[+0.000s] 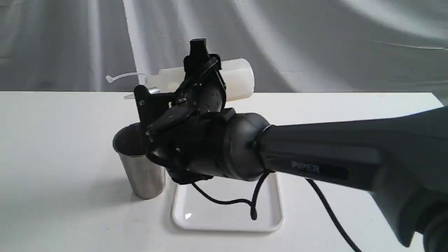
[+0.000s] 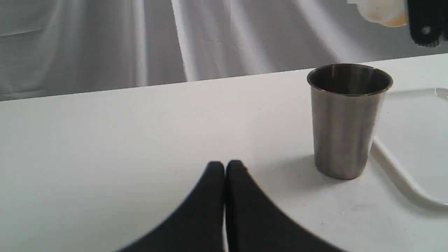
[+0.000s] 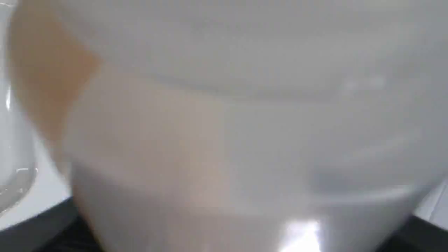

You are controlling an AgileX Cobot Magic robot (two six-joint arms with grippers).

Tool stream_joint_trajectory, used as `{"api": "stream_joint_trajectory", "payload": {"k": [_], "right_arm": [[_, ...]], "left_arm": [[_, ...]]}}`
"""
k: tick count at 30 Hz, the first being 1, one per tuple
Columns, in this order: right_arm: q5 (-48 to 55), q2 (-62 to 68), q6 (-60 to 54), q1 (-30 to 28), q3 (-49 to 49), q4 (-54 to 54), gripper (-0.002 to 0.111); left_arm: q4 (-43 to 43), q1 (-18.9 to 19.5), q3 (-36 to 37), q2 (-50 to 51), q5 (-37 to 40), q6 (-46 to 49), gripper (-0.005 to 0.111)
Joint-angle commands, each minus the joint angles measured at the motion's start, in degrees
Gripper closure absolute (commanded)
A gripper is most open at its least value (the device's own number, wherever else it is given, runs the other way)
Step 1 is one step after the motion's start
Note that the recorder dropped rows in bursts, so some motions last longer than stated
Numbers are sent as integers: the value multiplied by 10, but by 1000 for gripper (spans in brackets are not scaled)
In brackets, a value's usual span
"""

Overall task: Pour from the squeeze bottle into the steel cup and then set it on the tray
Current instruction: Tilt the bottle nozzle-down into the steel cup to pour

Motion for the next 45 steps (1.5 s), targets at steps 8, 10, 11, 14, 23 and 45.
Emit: {"api": "stream_joint_trajectory", "payload": {"k": [8,10,11,14,23,45], "right_arm": [[30,-7,-90,2,-4,-34,102],[32,-7,-99,2,-4,-38,102],[33,-7,-105,2,-4,-38,102],[39,-7,-135,2,-4,-38,102],[56,-7,-214,2,-4,-39,102],[62,-7,-226,2,-4,-79,102]], "left_arm": [[0,-3,3,-1,-4,-3,107],[0,-3,3,-1,-4,-3,107],[0,-3,3,-1,-4,-3,107],[0,-3,3,-1,-4,-3,107],[0,-3,3,-1,-4,-1,107],[0,-3,3,-1,-4,-1,107]]}}
